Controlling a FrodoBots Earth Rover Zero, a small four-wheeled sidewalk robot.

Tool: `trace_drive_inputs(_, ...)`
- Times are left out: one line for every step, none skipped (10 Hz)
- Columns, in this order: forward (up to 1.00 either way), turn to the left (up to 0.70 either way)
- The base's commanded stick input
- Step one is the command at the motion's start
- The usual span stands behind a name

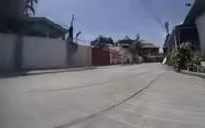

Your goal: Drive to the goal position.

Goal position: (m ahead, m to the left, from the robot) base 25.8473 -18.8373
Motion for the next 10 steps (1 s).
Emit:
trace_drive_inputs(0.85, -0.34)
trace_drive_inputs(0.85, -0.25)
trace_drive_inputs(0.85, 0.0)
trace_drive_inputs(0.85, 0.0)
trace_drive_inputs(0.85, 0.0)
trace_drive_inputs(0.85, 0.0)
trace_drive_inputs(0.85, 0.0)
trace_drive_inputs(0.85, 0.0)
trace_drive_inputs(0.85, 0.0)
trace_drive_inputs(0.85, 0.0)
